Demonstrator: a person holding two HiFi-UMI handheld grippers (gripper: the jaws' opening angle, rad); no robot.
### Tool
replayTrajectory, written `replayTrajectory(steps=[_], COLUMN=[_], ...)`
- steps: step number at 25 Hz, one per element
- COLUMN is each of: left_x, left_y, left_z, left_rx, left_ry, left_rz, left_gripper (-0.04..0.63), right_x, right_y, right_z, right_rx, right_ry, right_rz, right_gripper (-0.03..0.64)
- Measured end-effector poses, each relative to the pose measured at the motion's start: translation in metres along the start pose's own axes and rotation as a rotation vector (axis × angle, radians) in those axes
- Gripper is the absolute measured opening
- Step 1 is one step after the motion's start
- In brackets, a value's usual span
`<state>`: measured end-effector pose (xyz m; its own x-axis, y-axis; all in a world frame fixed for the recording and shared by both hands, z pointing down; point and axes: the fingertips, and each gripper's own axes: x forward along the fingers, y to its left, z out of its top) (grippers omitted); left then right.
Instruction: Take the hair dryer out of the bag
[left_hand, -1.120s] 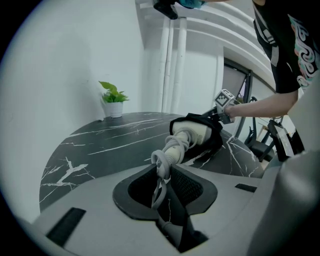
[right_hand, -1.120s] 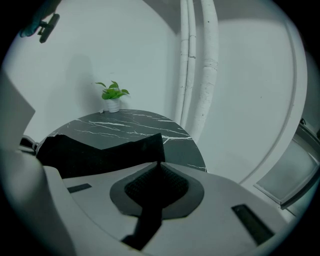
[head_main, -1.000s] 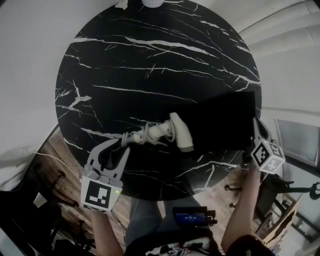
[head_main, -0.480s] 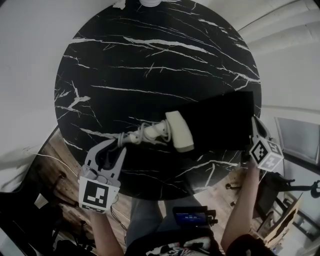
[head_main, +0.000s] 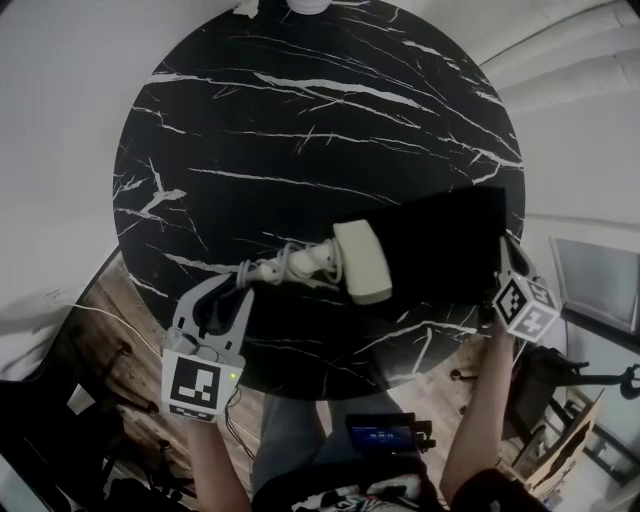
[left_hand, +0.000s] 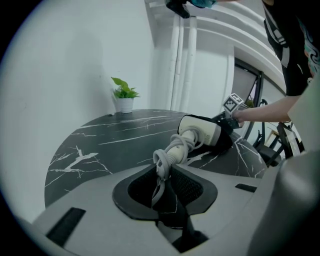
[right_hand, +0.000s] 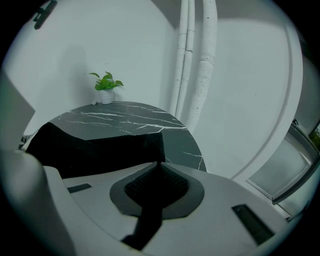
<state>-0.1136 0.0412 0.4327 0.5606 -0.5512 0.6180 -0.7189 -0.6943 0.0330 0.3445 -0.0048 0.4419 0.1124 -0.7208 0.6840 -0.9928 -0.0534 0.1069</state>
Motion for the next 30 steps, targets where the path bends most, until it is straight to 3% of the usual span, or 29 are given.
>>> replayTrajectory(steps=[7, 10, 14, 19, 25, 28, 30], left_x=[0.004, 0.004, -0.001, -0.013, -0.045, -0.055, -0.059], left_y=[-0.003, -0.003, -0.002, -0.005, 0.007, 0.008, 0.010], left_z=[-0.001, 0.000, 0.014, 0.025, 0.069, 0.076, 0.081], left_rx=[0.007, -0.011, -0.077, -0.065, -0.170, -0.123, -0.083], left_ry=[0.002, -0.020, -0.101, -0.095, -0.273, -0.276, -0.263], left_rz=[-0.030, -0.030, -0.007, 0.021, 0.123, 0.154, 0.177], left_gripper=[0.108, 0.136, 0.258, 0.267, 0.204, 0.110, 0.042], right_x=[0.003, -0.004, -0.019, -0.046, -0.079, -0.099, -0.111], right_y=[0.008, 0.013, 0.019, 0.066, 0.132, 0.166, 0.183], right_z=[-0.007, -0.007, -0.002, 0.014, 0.043, 0.050, 0.057], right_rx=[-0.136, -0.162, -0.176, -0.104, -0.119, -0.114, -0.105], right_ry=[0.013, 0.019, 0.007, -0.090, -0.195, -0.205, -0.218], right_rz=[-0.077, -0.061, -0.054, 0.043, 0.149, 0.257, 0.311], right_gripper=[0.029, 0.097, 0.137, 0.137, 0.129, 0.047, 0.031])
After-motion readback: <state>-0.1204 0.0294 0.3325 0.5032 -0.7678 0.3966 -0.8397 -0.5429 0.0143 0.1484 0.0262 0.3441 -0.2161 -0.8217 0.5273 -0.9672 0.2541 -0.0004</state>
